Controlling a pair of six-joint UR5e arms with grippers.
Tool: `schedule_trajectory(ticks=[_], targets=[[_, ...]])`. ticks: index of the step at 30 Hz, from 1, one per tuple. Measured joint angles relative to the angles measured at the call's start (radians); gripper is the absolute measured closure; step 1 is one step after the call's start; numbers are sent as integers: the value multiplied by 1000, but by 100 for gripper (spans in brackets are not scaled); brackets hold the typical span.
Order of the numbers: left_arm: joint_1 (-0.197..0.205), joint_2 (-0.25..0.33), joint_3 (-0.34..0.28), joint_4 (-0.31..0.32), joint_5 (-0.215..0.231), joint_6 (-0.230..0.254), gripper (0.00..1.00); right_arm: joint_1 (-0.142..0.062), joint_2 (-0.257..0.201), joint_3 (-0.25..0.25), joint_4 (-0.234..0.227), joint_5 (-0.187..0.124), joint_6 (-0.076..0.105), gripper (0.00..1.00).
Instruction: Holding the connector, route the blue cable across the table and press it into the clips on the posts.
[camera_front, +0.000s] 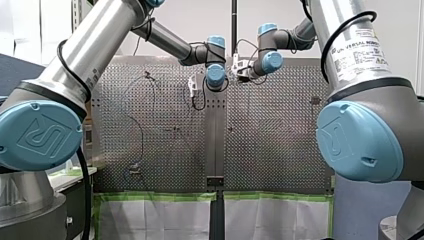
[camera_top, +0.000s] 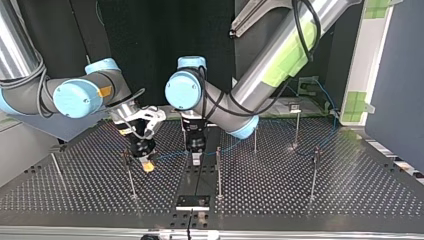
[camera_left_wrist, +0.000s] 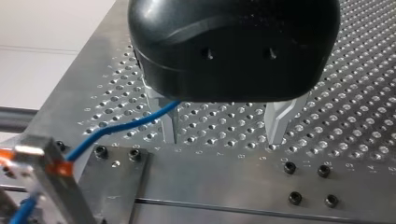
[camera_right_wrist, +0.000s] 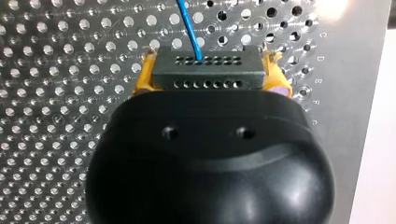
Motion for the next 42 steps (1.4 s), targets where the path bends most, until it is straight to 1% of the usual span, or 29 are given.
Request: schedule_trajectory(ticks=[2, 3, 4, 11, 17, 21, 25, 32, 37, 42], targets=[[-3, 0, 0, 6, -13, -1, 93, 0, 0, 0, 0, 0, 0, 100], [-5, 0, 0, 9, -22, -2, 93, 0, 0, 0, 0, 0, 0, 100], [-7, 0, 0, 11, -27, -2, 100, 0, 0, 0, 0, 0, 0, 100], [-18, 1, 0, 11, -46, -7, 100, 0, 0, 0, 0, 0, 0, 100], [-33, 1, -3, -8, -93, -27, 100, 0, 1, 2, 3, 0, 0, 100], [-42, 7, -28, -10, -131, -43, 100, 0, 1, 15, 4, 2, -2, 100], [-45, 15, -57, 12, -144, -54, 100, 0, 3, 42, 3, 6, -5, 100], [-47, 18, -112, 66, -122, -57, 100, 0, 4, 108, -7, 18, -7, 100], [-48, 18, -159, 113, -87, -50, 100, -2, 5, 130, -15, 20, -9, 100], [-42, 15, -202, 157, -47, -50, 100, -13, 9, 164, -45, 19, -14, 100]])
